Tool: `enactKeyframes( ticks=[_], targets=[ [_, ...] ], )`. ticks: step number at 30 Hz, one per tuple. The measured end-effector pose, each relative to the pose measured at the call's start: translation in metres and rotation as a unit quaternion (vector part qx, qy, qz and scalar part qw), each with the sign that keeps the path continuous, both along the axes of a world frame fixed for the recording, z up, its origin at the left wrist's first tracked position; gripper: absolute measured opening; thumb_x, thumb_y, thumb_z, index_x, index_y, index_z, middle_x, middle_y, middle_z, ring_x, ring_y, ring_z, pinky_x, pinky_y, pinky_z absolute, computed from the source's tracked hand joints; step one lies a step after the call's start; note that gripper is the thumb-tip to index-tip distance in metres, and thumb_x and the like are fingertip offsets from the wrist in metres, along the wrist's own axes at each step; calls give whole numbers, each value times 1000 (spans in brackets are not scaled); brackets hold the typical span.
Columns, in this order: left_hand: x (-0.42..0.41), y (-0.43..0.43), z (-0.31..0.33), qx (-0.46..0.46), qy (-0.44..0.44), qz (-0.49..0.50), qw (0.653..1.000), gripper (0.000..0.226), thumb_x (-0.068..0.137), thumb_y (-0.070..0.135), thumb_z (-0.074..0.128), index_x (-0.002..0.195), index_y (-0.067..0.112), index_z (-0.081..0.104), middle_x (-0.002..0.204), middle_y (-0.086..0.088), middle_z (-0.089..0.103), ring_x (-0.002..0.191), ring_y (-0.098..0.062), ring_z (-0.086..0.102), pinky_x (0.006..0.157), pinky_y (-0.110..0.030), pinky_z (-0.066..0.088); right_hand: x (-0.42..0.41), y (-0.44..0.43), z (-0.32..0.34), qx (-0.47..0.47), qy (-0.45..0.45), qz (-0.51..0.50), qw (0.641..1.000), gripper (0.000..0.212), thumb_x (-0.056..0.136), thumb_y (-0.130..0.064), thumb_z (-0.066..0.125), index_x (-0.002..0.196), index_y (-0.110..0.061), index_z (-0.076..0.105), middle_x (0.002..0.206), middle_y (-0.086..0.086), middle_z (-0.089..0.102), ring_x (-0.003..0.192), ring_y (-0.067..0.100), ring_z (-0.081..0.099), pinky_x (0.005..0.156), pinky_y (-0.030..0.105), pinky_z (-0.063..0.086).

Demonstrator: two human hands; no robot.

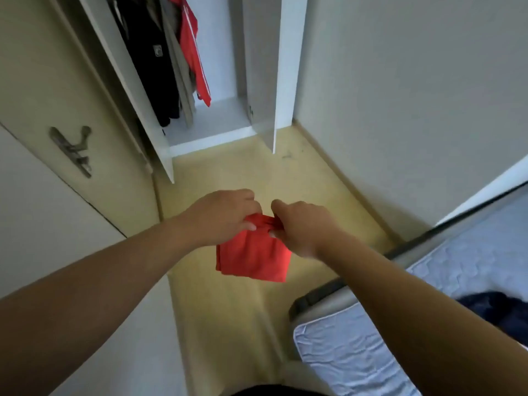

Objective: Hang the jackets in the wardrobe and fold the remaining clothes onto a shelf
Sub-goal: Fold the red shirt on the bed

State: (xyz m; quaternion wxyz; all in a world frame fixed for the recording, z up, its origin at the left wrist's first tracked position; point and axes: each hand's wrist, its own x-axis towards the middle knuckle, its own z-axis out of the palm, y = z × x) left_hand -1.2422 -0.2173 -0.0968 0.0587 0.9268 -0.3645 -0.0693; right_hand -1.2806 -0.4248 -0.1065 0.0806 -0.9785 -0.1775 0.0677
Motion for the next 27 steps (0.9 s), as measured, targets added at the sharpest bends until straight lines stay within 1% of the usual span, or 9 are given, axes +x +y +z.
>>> enactKeyframes(
  ticks=[4,6,12,15,17,19,21,24,27],
  targets=[
    [68,57,14,-56,27,83,995,24,97,31,63,121,29,66,103,12,57,100,-12,57,89,-36,48,88,42,21,-14,-37,65,997,35,98,-43,51,88,-29,21,75,-7,40,71,28,46,51,34,24],
    [106,77,20,-65,28,110,991,24,97,28,63,121,29,67,103,12,61,101,-12,57,89,-33,46,135,63,31,-22,-52,89,994,35,98,-42,51,88,-30,20,73,-8,39,70,26,44,52,34,26],
    [254,129,45,-106,-28,188,976,24,97,32,63,121,29,66,107,10,67,98,-9,59,87,-30,48,307,107,64,-29,-89,119,989,23,98,-37,51,92,-27,31,74,-5,47,67,22,50,51,32,28],
    [341,145,74,-192,-25,231,953,28,93,23,72,120,25,68,106,12,66,96,-7,62,88,-26,50,405,122,90,-27,-127,122,984,22,99,-37,48,91,-29,29,74,-4,51,66,19,52,52,31,33],
    [399,151,95,-200,-47,233,950,28,91,19,73,119,25,69,102,15,63,95,-5,60,84,-21,47,467,131,108,-20,-140,120,983,26,99,-38,47,91,-33,23,74,-6,52,65,17,53,54,33,42],
    [456,160,112,-214,-73,238,945,26,92,19,72,117,26,68,101,16,62,93,-4,60,80,-17,43,527,141,128,-10,-149,121,981,32,99,-38,48,91,-38,17,74,-7,51,65,17,54,61,37,52],
    [510,171,126,-265,-85,251,927,26,92,22,72,116,29,65,101,17,60,92,1,59,77,-12,41,583,151,147,8,-163,115,980,30,99,-36,49,91,-38,20,73,-7,51,65,17,54,62,38,54],
    [593,193,137,-383,-47,277,880,47,86,29,80,124,32,54,113,20,58,101,9,59,83,-10,45,669,167,176,32,-167,96,981,21,98,-34,51,94,-31,32,75,-3,54,66,19,55,63,39,55],
    [669,213,139,-469,58,288,833,91,67,50,90,142,31,43,129,11,58,115,-6,60,97,-31,53,745,178,204,84,-159,69,981,15,98,-34,54,97,-24,43,79,-1,58,69,20,57,63,36,51]
  ],
)
